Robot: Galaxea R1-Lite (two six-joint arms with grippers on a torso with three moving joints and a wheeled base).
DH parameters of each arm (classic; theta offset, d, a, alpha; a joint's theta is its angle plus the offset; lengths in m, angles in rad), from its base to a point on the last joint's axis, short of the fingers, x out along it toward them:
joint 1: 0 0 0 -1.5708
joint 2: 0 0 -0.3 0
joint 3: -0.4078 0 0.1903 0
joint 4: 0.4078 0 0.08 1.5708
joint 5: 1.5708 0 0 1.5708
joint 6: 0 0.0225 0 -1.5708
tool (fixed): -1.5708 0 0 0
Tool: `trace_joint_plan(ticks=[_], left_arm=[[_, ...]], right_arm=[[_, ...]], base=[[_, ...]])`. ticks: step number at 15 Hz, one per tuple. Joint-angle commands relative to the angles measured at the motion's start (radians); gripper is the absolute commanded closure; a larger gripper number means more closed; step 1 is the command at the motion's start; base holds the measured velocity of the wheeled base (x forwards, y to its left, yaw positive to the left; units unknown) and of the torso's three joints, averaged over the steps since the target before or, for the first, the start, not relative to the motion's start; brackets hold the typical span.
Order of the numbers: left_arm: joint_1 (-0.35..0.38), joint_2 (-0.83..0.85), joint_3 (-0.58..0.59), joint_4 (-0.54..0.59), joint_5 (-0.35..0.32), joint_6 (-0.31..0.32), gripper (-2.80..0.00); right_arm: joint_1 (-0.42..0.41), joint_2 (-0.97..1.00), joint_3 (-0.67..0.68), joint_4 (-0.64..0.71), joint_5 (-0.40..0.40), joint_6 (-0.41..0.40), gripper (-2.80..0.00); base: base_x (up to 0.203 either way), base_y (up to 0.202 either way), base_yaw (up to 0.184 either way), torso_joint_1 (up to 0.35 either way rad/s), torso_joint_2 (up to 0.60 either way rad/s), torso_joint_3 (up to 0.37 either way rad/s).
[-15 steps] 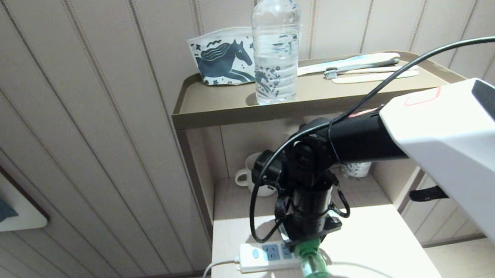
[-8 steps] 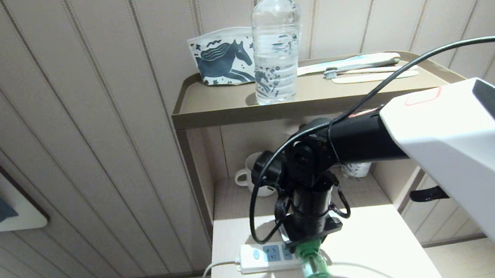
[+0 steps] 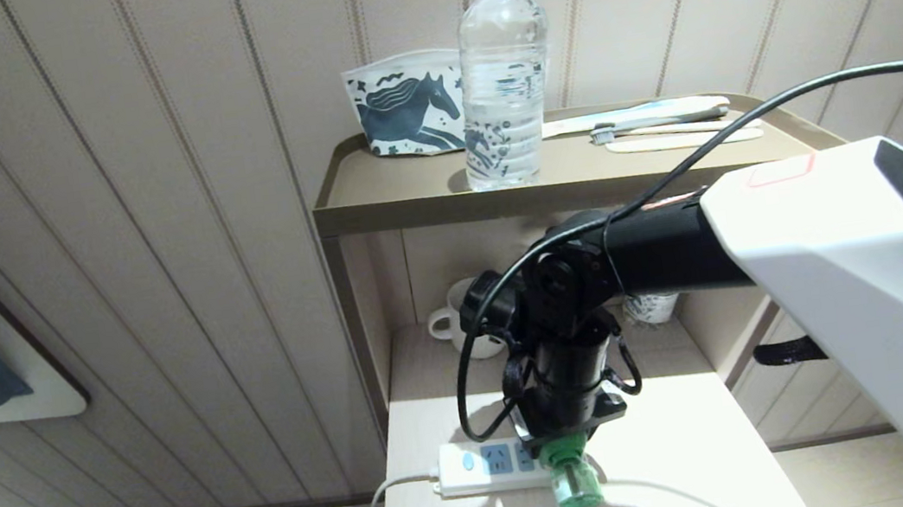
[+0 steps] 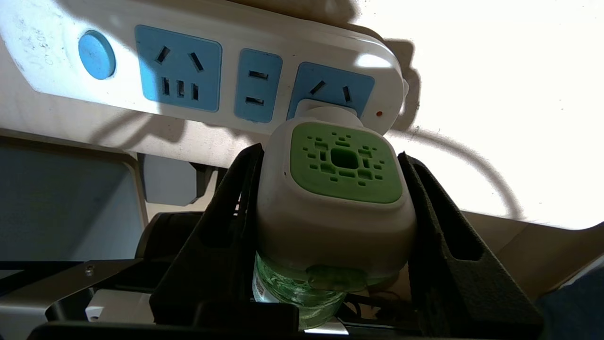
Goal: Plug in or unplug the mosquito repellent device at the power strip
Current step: Hold the socket with your left hand and unplug it with your right hand
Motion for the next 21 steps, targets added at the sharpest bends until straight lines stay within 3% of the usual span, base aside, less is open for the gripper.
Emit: trace_joint_plan(ticks=[1, 3, 6, 9, 12, 16, 21], left_arm=[[0.000, 0.242, -0.185, 0.001, 0.006, -0.063, 0.00], [-0.001, 0.476, -0.294, 0.003, -0.047, -0.176, 0.00], [-0.006, 0.837, -0.377, 0.002, -0.235, -0.291, 0.00], [-0.055, 1.132, -0.435, -0.006, -0.442, -0.351, 0.00], [-0.159, 1.327, -0.463, -0.066, -0.573, -0.382, 0.00], [-0.244, 1.518, -0.463, -0.184, -0.620, -0.402, 0.00], [-0.260, 1.687, -0.423, -0.316, -0.617, -0.420, 0.00]], right_arm=[[0.003, -0.026, 0.002, 0.005, 0.001, 0.001, 0.00], [0.005, -0.035, -0.001, 0.005, 0.001, 0.001, 0.00], [0.007, -0.035, -0.008, 0.005, 0.003, 0.000, 0.00], [0.011, -0.015, -0.017, 0.004, 0.006, -0.002, 0.00], [0.022, 0.006, -0.049, 0.004, 0.006, -0.003, 0.00], [0.040, 0.041, -0.090, 0.005, 0.006, -0.003, 0.00], [0.050, 0.044, -0.091, 0.005, 0.006, -0.005, 0.00]], base=[[0.000, 0.000, 0.000, 0.000, 0.00, 0.000], [0.000, 0.000, 0.000, 0.000, 0.00, 0.000], [0.000, 0.000, 0.000, 0.000, 0.00, 0.000], [0.000, 0.000, 0.000, 0.000, 0.00, 0.000], [0.000, 0.000, 0.000, 0.000, 0.00, 0.000], [0.000, 0.000, 0.000, 0.000, 0.00, 0.000], [0.000, 0.000, 0.000, 0.000, 0.00, 0.000]])
